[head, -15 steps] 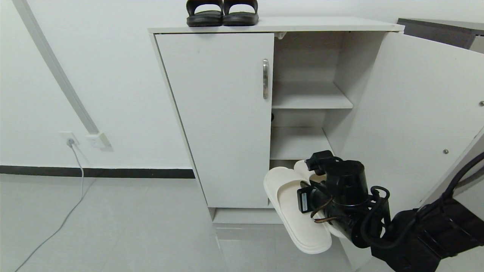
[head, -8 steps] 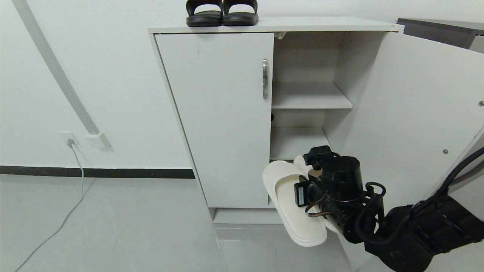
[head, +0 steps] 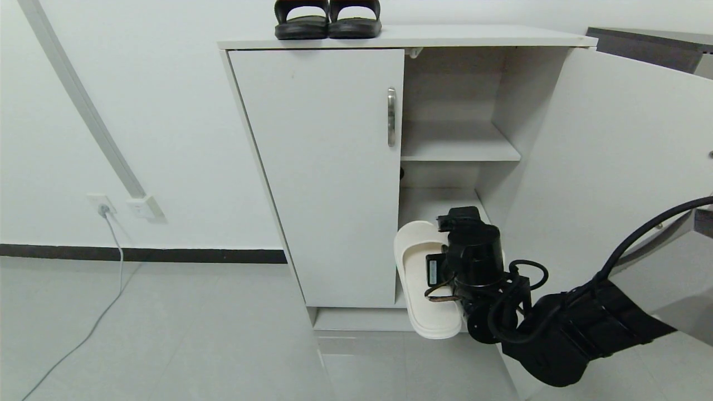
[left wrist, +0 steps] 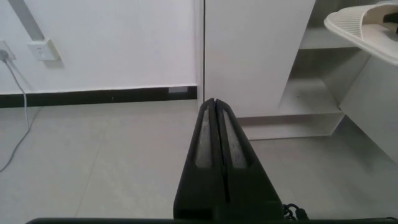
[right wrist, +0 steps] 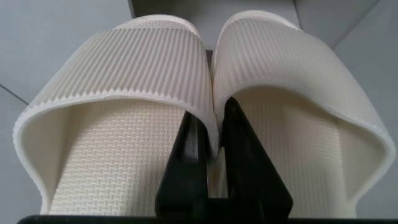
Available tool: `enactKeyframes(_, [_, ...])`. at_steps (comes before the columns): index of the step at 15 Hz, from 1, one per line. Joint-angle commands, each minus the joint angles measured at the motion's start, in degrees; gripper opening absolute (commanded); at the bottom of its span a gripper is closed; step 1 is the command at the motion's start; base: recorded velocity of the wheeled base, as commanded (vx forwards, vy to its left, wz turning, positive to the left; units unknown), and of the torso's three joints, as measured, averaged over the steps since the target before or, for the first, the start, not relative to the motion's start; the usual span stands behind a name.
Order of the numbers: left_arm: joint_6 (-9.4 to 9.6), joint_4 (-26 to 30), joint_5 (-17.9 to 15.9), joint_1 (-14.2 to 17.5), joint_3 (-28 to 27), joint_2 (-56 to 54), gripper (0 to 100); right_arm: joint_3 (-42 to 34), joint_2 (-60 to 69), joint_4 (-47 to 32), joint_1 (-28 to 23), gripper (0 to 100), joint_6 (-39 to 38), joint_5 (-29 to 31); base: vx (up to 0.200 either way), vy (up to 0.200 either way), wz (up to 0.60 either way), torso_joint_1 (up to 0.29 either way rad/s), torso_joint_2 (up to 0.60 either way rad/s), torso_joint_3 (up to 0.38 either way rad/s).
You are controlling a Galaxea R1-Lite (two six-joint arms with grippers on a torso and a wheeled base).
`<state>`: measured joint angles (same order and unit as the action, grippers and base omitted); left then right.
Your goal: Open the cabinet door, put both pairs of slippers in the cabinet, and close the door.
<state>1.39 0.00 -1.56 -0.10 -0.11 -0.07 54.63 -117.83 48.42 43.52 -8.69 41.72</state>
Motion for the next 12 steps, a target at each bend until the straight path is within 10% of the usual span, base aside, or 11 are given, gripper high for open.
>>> enactKeyframes(1, [0.02,0.0,-0.02,0.01,0.02,0.16,0,-0.13,-0.29,0.01,-0.1,0,-0.01,0.03,0.0,-0.2,0.0,0.002,0.01,-0.002])
enactKeyframes(12, [-0.07,0.0,-0.02,0.01,0.02,0.16,0,-0.05,-3.45,0.09,-4.85,0,-0.01,0.47,0.0,-0.018,0.0,0.001,0.0,0.0])
